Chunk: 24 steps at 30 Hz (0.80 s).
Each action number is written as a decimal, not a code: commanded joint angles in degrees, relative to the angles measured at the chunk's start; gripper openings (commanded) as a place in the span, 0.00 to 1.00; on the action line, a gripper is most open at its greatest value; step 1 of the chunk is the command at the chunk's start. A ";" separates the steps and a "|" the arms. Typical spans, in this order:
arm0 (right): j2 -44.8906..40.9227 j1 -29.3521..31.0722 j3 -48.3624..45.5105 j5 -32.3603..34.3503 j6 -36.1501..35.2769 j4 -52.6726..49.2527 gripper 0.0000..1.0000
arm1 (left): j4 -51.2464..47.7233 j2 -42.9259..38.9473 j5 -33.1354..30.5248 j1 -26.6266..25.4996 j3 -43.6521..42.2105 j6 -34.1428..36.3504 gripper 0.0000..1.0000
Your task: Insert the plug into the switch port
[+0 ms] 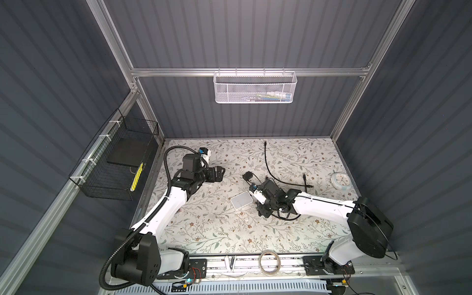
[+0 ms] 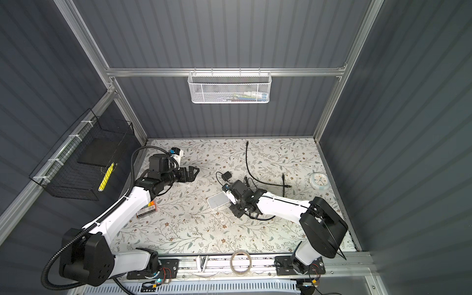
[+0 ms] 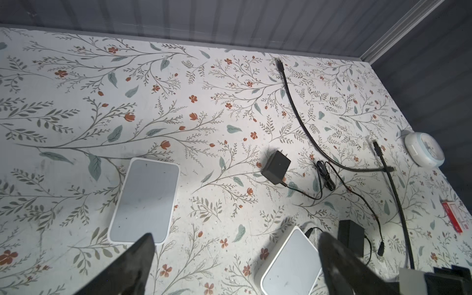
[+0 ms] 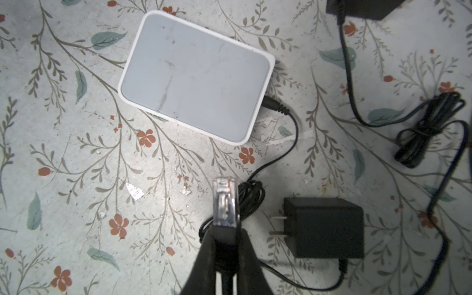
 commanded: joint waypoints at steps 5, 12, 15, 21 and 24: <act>-0.02 0.64 0.73 0.33 0.50 -1.01 0.00 | -2.31 -0.36 -0.63 0.22 0.60 0.68 0.90; 2.18 1.00 1.60 -0.36 2.21 -0.92 0.00 | -7.57 10.50 0.38 -0.88 5.11 0.33 0.72; 3.93 1.77 1.71 -0.45 3.96 -0.17 0.00 | -7.74 13.78 -3.24 -4.62 6.00 1.22 0.70; 7.33 3.00 2.11 -1.44 7.38 2.76 0.00 | -8.78 20.48 -5.55 -10.40 9.22 3.60 0.71; 8.48 3.43 2.28 -1.34 8.66 3.90 0.00 | -7.99 22.01 -4.43 -10.46 9.37 3.78 0.71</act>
